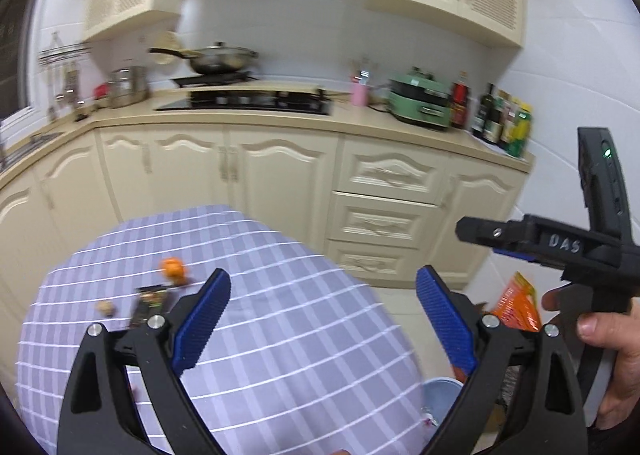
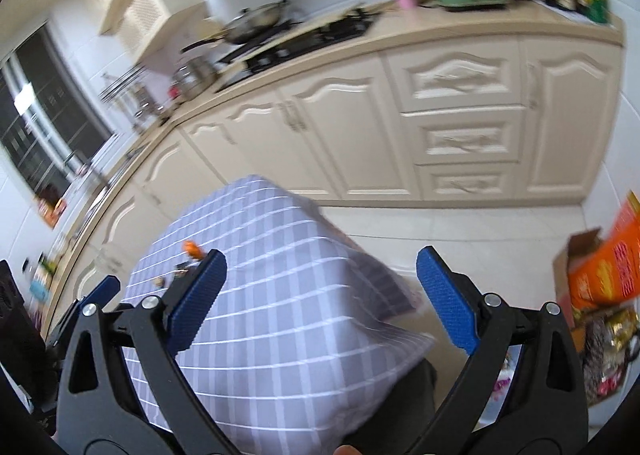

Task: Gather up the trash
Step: 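Return both grippers from the bin to the table, then grasp the dried orange slice with the left gripper while the right grasps the orange flower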

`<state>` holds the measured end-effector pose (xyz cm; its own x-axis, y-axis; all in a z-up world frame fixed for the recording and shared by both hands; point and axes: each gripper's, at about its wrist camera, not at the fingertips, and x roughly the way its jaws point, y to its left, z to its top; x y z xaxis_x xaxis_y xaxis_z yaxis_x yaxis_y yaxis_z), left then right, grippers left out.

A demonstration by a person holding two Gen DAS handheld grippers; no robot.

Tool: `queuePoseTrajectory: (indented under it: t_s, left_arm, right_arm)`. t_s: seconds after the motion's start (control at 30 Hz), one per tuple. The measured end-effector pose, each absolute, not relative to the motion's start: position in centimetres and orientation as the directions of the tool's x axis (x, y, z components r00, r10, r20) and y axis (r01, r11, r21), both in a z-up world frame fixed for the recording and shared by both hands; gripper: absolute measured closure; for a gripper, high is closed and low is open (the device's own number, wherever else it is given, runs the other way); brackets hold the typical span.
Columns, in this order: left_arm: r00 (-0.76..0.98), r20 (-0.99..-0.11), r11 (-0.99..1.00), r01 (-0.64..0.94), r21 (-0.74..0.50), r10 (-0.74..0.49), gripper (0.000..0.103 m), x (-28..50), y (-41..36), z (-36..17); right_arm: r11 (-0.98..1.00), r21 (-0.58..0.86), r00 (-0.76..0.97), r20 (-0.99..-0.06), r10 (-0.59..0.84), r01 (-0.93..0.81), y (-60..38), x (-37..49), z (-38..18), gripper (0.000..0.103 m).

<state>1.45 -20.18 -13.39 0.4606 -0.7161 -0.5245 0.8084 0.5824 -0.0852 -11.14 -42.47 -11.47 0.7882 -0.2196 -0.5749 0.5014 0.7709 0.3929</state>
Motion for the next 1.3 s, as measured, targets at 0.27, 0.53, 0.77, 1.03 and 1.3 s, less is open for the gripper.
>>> queuePoseTrajectory:
  t_s: [0.27, 0.53, 0.77, 1.03, 1.3]
  left_arm:
    - [0.568, -0.558, 0.716, 0.694, -0.07, -0.605, 0.011, 6.1, -12.6, -15.1]
    - [0.594, -0.654, 0.812, 0.581, -0.054, -0.468, 0.011, 10.2, -6.6, -20.1]
    - [0.544, -0.729, 0.83, 0.554, -0.06, -0.415, 0.011, 12.4, -6.1, -24.1]
    - [0.476, -0.784, 0.821, 0.566, -0.074, -0.399, 0.043, 13.9, -7.4, -26.8]
    - [0.46, -0.784, 0.819, 0.563, -0.105, -0.417, 0.071, 15.1, -7.2, -26.5]
  right_arm:
    - [0.862, 0.338, 0.809, -0.573, -0.131, 0.378, -37.2, -4.6, -10.0, 0.009]
    - [0.909, 0.296, 0.773, -0.633, -0.042, 0.292, -32.8, 1.1, -12.1, 0.009]
    - [0.925, 0.269, 0.715, -0.699, -0.003, 0.267, -30.9, 5.2, -15.2, 0.009]
    - [0.923, 0.278, 0.669, -0.743, 0.029, 0.268, -30.4, 9.4, -18.7, 0.01]
    - [0.912, 0.297, 0.645, -0.763, 0.049, 0.282, -30.7, 14.7, -20.9, 0.03]
